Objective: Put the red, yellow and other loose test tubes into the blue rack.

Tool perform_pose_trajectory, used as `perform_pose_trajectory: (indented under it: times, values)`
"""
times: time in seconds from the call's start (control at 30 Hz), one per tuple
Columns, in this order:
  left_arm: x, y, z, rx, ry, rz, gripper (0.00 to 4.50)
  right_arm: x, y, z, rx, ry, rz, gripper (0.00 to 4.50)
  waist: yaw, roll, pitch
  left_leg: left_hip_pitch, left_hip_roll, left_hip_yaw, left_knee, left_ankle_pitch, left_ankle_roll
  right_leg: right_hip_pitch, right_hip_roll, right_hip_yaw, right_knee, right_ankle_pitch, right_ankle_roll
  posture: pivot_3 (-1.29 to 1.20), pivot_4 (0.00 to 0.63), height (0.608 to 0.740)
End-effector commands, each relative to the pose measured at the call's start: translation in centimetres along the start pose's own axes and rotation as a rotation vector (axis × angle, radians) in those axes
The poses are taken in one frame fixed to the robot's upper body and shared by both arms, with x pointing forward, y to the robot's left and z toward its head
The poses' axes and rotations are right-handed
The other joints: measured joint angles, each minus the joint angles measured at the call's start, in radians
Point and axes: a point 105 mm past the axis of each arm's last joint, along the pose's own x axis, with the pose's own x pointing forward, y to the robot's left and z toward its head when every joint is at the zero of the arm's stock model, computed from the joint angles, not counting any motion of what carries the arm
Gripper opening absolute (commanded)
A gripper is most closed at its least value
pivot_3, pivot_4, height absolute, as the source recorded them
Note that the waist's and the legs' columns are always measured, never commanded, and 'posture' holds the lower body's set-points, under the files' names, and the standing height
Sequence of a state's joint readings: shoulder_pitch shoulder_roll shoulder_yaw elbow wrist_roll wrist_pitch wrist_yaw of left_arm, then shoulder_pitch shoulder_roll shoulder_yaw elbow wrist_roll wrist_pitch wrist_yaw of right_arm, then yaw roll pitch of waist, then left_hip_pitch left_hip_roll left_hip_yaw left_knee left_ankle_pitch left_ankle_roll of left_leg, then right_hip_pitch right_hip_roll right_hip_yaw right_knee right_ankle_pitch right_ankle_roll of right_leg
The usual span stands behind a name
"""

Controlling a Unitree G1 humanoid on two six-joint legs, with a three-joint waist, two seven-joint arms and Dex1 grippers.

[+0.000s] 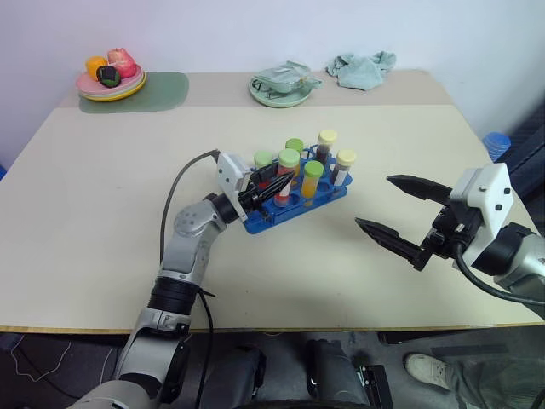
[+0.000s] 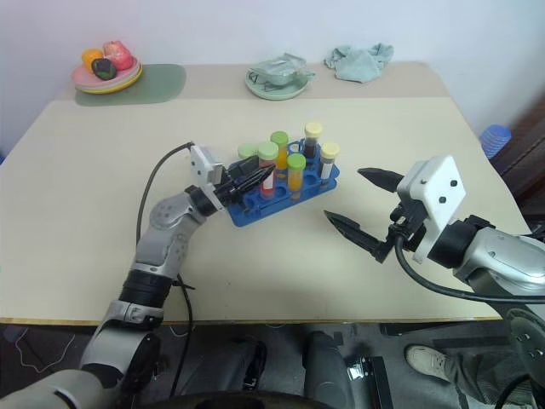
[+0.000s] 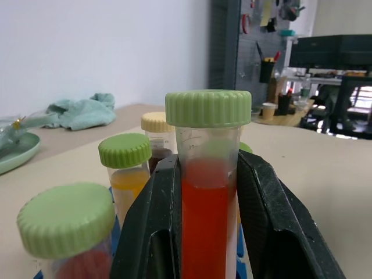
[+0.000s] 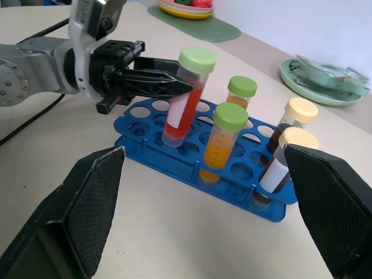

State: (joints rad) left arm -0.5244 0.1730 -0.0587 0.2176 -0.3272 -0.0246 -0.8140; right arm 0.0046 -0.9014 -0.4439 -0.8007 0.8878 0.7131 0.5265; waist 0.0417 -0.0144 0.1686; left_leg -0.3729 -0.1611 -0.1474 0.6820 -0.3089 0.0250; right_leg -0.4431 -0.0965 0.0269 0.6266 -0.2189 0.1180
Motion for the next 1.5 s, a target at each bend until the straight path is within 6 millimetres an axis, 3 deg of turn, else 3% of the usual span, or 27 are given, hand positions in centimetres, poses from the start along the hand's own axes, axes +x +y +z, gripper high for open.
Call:
perform_pose_trajectory:
  times: [0.03, 0.63, 0.97, 1.5]
  values:
    - [-0.9, 0.2, -0.7, -0.017, 0.041, -0.016, 0.75, -0.2, 0.3, 0.8, -0.028, -0.035, 0.002, 4.50, 0.000, 0.000, 0.000, 0.000, 0.000, 0.000, 0.000, 0.000, 0.000, 0.000, 0.000, 0.000, 0.000, 0.000, 0.000, 0.00, 0.150, 0.740]
    - [-1.3, -0.8, -2.1, -0.054, 0.084, -0.124, 0.75, -0.5, 0.5, 0.7, -0.019, -0.030, -0.017, 4.50, 0.001, 0.001, -0.001, 0.000, 0.000, 0.000, 0.000, 0.000, 0.000, 0.001, 0.000, 0.000, 0.000, 0.000, 0.000, 0.00, 0.150, 0.740]
    - [-2.2, -0.7, -2.0, -0.060, 0.099, -0.131, 0.75, -0.4, 0.5, 0.7, -0.017, -0.030, -0.011, 4.50, 0.000, 0.001, -0.001, 0.001, 0.000, 0.000, 0.000, 0.000, 0.000, 0.001, 0.000, 0.000, 0.000, 0.000, 0.000, 0.00, 0.150, 0.740]
    - [-2.1, 0.5, -2.8, -0.012, 0.152, -0.073, 0.75, -0.5, 0.6, 0.7, -0.013, -0.023, -0.003, 4.50, 0.000, 0.001, -0.002, 0.001, 0.000, 0.000, 0.000, 0.000, 0.000, 0.001, 0.000, 0.000, -0.001, 0.000, 0.000, 0.00, 0.150, 0.740]
